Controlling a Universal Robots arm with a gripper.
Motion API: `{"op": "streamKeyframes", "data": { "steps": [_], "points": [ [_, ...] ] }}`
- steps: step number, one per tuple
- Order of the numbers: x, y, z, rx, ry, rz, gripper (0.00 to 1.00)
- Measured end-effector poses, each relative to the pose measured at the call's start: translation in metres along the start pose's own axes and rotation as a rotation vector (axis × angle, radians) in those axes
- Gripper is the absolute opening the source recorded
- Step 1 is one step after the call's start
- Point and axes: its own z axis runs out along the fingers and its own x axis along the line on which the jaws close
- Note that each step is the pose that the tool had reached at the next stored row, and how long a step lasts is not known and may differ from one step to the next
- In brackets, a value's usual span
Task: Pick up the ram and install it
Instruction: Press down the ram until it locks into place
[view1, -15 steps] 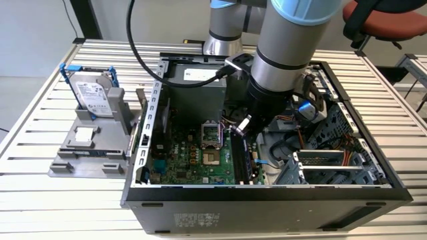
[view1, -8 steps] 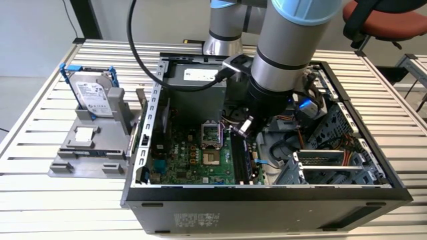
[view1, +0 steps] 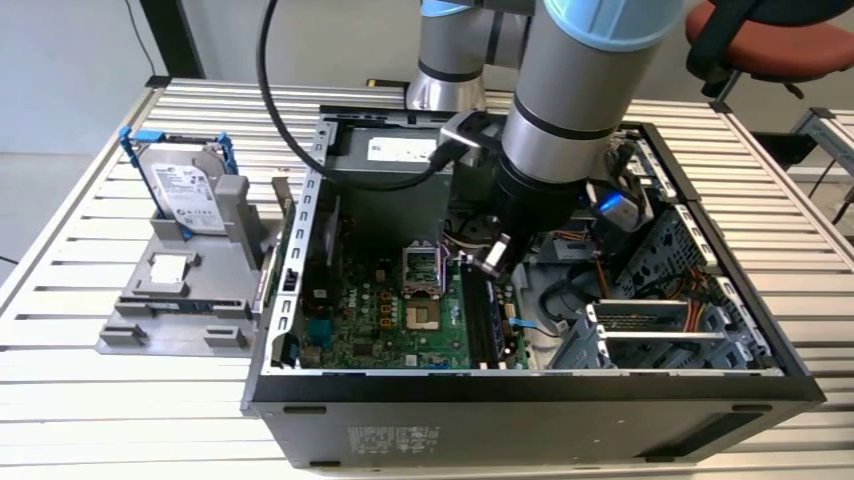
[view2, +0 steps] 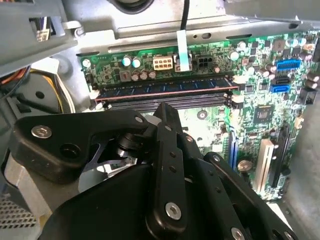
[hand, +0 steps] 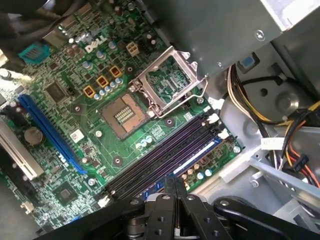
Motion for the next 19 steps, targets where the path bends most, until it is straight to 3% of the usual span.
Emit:
{"op": "streamKeyframes", "data": {
  "steps": [5, 19],
  "points": [
    [0.0, 0.0, -0.0002, -0.0056, -0.0033, -0.053, 0.0],
    [-0.0026, -0.0031, -0.0001, -0.0205, -0.016, -0.155, 0.0]
  ]
}}
